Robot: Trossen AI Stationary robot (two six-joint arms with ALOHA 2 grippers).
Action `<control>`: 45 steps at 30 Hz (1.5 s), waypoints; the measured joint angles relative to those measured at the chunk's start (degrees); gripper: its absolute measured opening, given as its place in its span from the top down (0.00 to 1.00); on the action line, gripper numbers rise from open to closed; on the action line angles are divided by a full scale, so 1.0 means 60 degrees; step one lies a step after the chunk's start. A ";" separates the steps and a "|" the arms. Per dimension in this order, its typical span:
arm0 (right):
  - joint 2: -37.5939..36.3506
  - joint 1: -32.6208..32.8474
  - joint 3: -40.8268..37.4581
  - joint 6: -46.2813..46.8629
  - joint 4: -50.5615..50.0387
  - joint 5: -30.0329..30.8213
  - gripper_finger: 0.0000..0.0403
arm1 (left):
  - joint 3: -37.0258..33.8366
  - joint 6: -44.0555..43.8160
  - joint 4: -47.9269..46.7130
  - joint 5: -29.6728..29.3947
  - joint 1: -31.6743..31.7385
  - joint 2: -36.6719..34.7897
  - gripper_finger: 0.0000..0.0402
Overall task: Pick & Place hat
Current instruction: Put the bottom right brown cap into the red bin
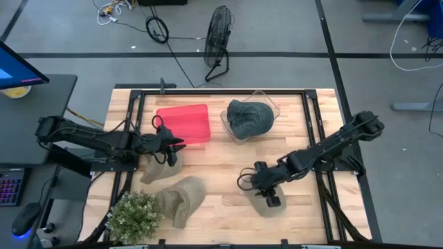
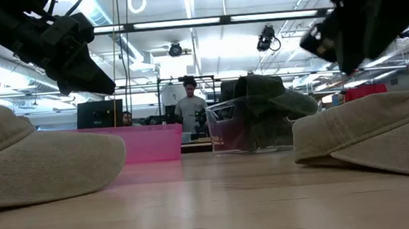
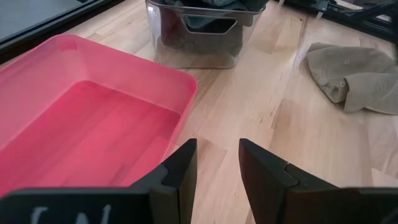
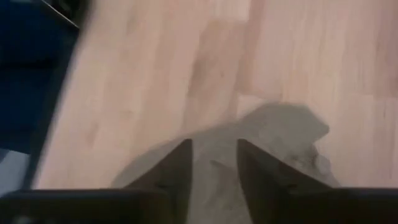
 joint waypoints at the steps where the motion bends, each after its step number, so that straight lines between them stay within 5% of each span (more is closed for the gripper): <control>1: 0.0176 0.0026 0.0000 0.0075 -0.0082 0.0124 0.62 | 0.0000 0.0000 -0.0002 0.0000 -0.0002 0.0000 0.70; 6: 0.1108 0.0090 0.0000 0.0199 -0.0155 0.0304 0.43 | 0.0000 0.0014 -0.0043 0.0000 -0.0002 0.0003 0.70; 10: 0.1721 0.0090 0.0017 0.0294 0.0079 0.0261 0.37 | 0.0000 0.0049 -0.0062 0.0000 -0.0002 0.0004 0.70; 14: 0.2047 0.0123 0.0044 -0.0563 0.0280 0.0097 0.49 | 0.0004 0.0075 -0.0139 -0.0002 -0.0002 0.0002 0.70; 19: 0.2000 0.0043 0.0026 -0.0907 0.0495 0.0078 0.87 | 0.0004 0.0073 -0.0310 0.0000 -0.0002 0.0001 0.70; 21: 0.1995 -0.0010 0.0011 -0.0950 0.0599 0.0092 0.95 | 0.0004 0.0073 -0.0315 0.0000 -0.0002 0.0004 0.70; 27: 0.1672 -0.0023 0.0683 -0.1492 0.1065 0.0075 0.94 | 0.0007 0.0070 -0.0201 0.0000 -0.0002 0.0004 0.70; 32: 0.1493 -0.0130 0.2172 -0.3227 0.1149 0.1278 0.98 | 0.0007 -0.0011 -0.0074 -0.0129 -0.0002 0.0004 0.70; 36: 0.1496 -0.0414 0.2885 -0.5020 0.1797 0.2641 0.97 | 0.0007 -0.0481 -0.0245 -0.1988 0.0010 0.0004 0.70; 41: 0.1496 -0.1535 0.3113 -0.7416 0.3391 0.3374 0.97 | 0.0007 -0.0665 0.0072 -0.2547 -0.0056 0.0000 0.70; 45: 0.1539 -0.2814 0.3118 -0.7568 0.4809 0.2983 0.97 | 0.0007 -0.0502 0.0770 -0.2477 -0.0302 -0.0019 0.70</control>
